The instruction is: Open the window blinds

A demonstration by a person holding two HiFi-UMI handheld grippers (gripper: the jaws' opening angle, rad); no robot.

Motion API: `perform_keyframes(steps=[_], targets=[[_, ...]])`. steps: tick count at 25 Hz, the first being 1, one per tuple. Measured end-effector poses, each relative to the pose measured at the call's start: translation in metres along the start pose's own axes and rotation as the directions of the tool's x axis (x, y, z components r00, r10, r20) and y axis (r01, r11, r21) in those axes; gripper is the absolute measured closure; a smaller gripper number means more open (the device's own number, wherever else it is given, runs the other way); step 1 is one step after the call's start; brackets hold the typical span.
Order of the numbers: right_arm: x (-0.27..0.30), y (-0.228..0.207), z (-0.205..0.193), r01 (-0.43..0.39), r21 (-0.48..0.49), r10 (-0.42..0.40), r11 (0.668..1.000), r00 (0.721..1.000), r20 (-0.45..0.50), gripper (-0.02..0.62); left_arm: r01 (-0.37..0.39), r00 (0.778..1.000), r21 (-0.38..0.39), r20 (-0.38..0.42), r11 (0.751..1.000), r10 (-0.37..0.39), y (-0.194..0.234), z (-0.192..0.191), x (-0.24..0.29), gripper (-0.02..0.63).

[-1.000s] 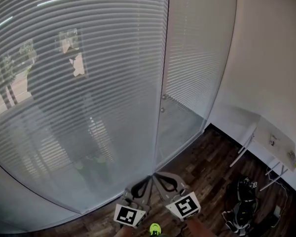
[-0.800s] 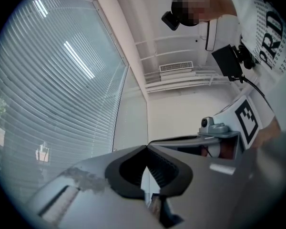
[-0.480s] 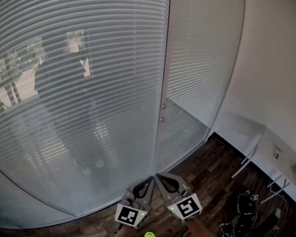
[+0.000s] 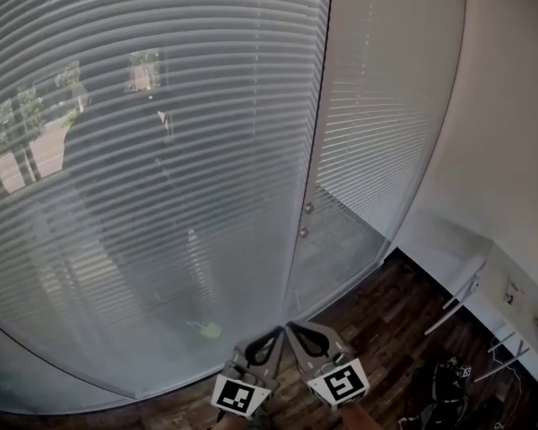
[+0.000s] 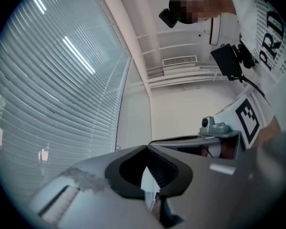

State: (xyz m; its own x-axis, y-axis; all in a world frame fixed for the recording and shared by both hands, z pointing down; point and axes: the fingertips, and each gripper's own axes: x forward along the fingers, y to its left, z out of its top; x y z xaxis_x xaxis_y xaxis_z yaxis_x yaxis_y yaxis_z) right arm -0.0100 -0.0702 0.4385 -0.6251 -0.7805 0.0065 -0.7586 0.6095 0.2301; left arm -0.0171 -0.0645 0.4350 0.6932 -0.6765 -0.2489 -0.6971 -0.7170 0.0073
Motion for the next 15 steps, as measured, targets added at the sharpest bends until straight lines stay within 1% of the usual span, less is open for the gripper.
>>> perform_keyframes(steps=[5, 12, 15], targets=[[0.037, -0.043, 0.006, 0.021, -0.006, -0.021, 1.000, 1.000, 0.017, 0.588, 0.016, 1.000, 0.013, 0.010, 1.000, -0.016, 0.033, 0.004, 0.046, 0.615], [0.066, -0.078, 0.008, 0.057, -0.017, -0.057, 0.998, 0.998, 0.030, 0.588, 0.044, 0.999, 0.003, 0.029, 0.999, -0.044, 0.059, 0.003, 0.084, 0.615], [0.072, -0.086, 0.009, 0.063, -0.032, -0.062, 0.998, 0.998, 0.025, 0.588, 0.051, 0.998, -0.001, 0.036, 0.999, -0.051, 0.065, 0.004, 0.092, 0.615]])
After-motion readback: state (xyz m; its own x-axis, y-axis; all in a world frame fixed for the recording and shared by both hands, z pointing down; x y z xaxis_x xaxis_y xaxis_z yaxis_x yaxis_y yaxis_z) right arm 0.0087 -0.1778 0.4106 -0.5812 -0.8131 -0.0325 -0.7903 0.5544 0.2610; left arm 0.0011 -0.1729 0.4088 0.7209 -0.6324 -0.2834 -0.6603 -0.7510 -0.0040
